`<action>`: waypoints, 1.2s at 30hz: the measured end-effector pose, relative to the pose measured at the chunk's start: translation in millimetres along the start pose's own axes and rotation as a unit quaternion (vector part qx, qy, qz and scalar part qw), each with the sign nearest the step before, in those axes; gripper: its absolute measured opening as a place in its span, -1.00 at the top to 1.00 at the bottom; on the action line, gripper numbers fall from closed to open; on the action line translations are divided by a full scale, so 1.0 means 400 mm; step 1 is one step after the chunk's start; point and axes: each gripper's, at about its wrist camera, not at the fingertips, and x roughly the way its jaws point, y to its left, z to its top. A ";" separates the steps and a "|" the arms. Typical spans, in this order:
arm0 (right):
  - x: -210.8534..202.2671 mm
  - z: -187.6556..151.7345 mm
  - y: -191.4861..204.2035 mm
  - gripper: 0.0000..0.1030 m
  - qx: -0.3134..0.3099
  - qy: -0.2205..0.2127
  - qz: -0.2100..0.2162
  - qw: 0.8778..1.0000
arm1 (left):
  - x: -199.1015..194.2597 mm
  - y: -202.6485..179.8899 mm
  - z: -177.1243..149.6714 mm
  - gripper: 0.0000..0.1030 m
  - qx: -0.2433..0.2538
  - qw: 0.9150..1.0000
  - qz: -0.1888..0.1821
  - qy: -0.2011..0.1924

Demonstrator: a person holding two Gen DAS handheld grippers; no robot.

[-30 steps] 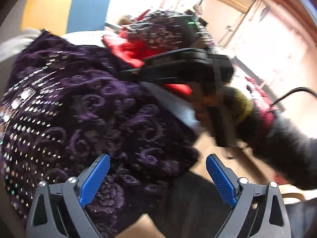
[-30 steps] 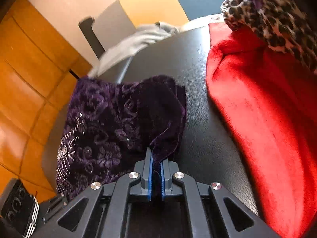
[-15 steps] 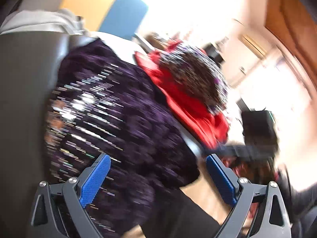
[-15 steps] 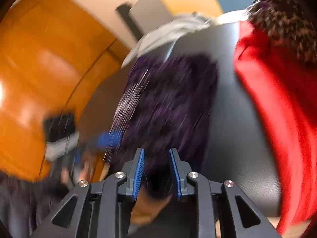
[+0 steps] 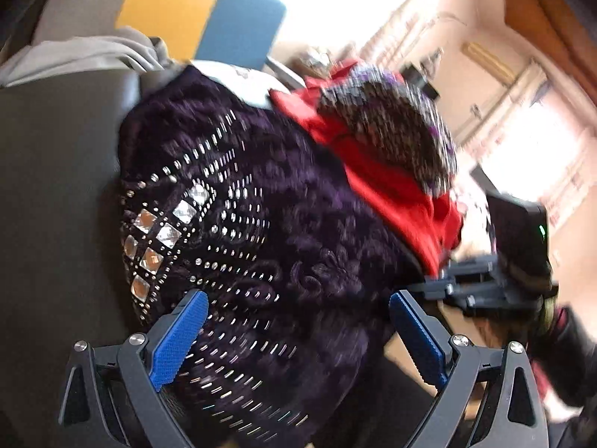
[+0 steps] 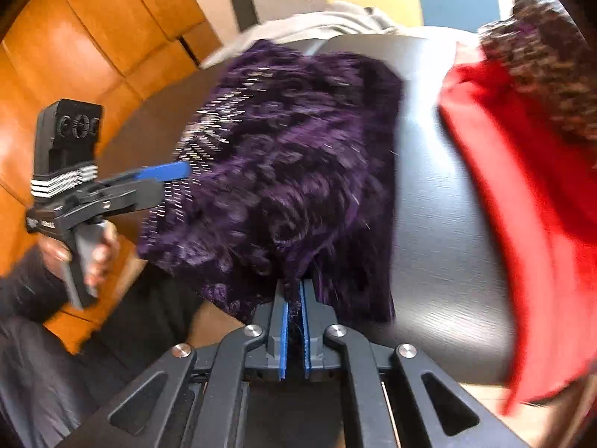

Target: Fold clothes

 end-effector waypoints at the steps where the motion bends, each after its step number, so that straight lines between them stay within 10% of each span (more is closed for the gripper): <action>1: 0.019 -0.013 -0.014 0.93 0.010 0.013 -0.008 1.000 | 0.010 -0.017 -0.008 -0.91 0.023 1.000 0.014 0.007; 6: 0.037 -0.038 -0.037 0.90 0.051 0.008 0.019 0.998 | 0.005 -0.080 -0.012 -0.82 0.083 0.996 0.026 0.023; 9: -0.021 -0.029 -0.051 0.54 0.063 -0.012 0.016 0.998 | -0.065 -0.060 0.027 -0.83 0.052 0.998 0.001 -0.018; 17: -0.091 0.105 0.031 0.52 -0.013 -0.100 0.012 0.995 | -0.123 0.020 0.201 -0.86 0.021 0.995 -0.012 -0.100; 27: 0.087 0.106 -0.060 0.59 -0.006 -0.098 0.011 0.995 | 0.170 0.144 0.344 -0.84 -0.002 1.000 -0.020 0.016; 33: 0.079 0.043 -0.086 0.66 0.011 -0.128 0.024 0.991 | 0.239 0.060 0.327 -0.70 0.133 0.984 0.114 0.027; 36: 0.074 0.049 -0.085 0.66 0.006 -0.109 0.022 0.994 | 0.165 0.110 0.332 -0.43 0.070 0.995 0.075 -0.003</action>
